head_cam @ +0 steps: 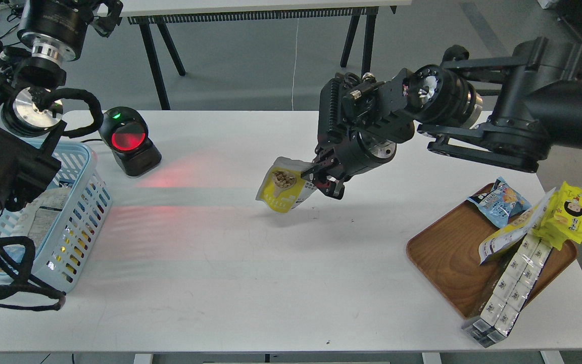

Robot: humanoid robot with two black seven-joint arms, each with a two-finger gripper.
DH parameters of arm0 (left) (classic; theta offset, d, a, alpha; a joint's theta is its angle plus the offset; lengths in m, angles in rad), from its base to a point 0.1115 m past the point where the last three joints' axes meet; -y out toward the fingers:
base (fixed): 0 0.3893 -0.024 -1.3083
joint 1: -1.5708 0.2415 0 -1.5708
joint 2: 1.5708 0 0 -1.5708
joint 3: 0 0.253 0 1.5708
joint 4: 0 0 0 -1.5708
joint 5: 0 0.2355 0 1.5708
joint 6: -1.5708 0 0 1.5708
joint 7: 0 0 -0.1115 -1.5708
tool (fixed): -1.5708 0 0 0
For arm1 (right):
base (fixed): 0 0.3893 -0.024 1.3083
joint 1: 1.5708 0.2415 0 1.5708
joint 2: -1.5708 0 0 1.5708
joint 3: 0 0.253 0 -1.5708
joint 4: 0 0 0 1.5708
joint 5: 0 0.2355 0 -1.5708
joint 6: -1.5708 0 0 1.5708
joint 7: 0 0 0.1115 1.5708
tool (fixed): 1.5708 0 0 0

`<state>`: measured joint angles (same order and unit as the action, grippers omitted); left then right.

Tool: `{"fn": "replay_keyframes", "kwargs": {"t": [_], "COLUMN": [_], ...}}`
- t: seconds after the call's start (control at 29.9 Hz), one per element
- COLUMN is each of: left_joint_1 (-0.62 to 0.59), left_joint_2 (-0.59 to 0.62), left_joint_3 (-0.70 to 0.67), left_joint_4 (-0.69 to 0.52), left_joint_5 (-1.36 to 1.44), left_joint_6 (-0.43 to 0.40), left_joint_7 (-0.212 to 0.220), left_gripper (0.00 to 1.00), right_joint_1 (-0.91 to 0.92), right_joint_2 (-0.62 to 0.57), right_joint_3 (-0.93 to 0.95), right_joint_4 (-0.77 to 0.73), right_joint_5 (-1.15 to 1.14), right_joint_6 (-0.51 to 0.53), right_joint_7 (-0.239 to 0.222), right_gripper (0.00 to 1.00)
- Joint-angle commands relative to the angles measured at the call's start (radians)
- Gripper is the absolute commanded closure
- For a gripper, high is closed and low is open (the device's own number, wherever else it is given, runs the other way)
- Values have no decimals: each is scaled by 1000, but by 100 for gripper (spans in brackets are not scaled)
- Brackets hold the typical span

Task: Scan snack and place in basket
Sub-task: 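Carry the packet to the table center and release it upright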

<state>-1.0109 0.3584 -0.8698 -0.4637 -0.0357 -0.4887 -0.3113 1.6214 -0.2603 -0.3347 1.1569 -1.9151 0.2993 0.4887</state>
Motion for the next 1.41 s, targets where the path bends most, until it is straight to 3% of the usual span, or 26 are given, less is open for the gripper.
{"fn": "replay_keyframes", "kwargs": {"t": [0.0, 0.23, 0.87, 0.9, 1.04, 1.21, 1.27, 1.37], "left_joint_1": [-1, -3, 0, 0, -8, -17, -28, -35], "left_joint_2": [4, 5, 16, 16, 16, 19, 27, 33], "left_joint_3": [0, 0, 0, 0, 0, 0, 0, 11], "left_joint_4": [0, 0, 0, 0, 0, -4, -6, -6], "left_joint_5": [0, 0, 2, 2, 2, 2, 4, 8], "left_joint_6": [0, 0, 0, 0, 0, 0, 0, 0], "left_joint_7": [0, 0, 0, 0, 1, 6, 12, 23], "left_gripper": [0, 0, 0, 0, 0, 0, 0, 0], "right_joint_1": [-21, -46, -38, -32, 6, 29, 29, 28], "right_joint_2": [49, 113, 109, 95, 18, -98, -154, -188], "right_joint_3": [0, -1, -9, -4, 20, 74, 120, 166], "right_joint_4": [-35, -72, -52, -39, 33, 112, 138, 136], "right_joint_5": [-1, -2, -4, -4, -2, 25, 106, 217], "right_joint_6": [0, 0, 0, 0, -5, -2, 1, 9], "right_joint_7": [0, 0, 0, 0, 0, 0, 0, 0], "right_gripper": [100, 100, 91, 88, 52, 24, 3, 2]}}
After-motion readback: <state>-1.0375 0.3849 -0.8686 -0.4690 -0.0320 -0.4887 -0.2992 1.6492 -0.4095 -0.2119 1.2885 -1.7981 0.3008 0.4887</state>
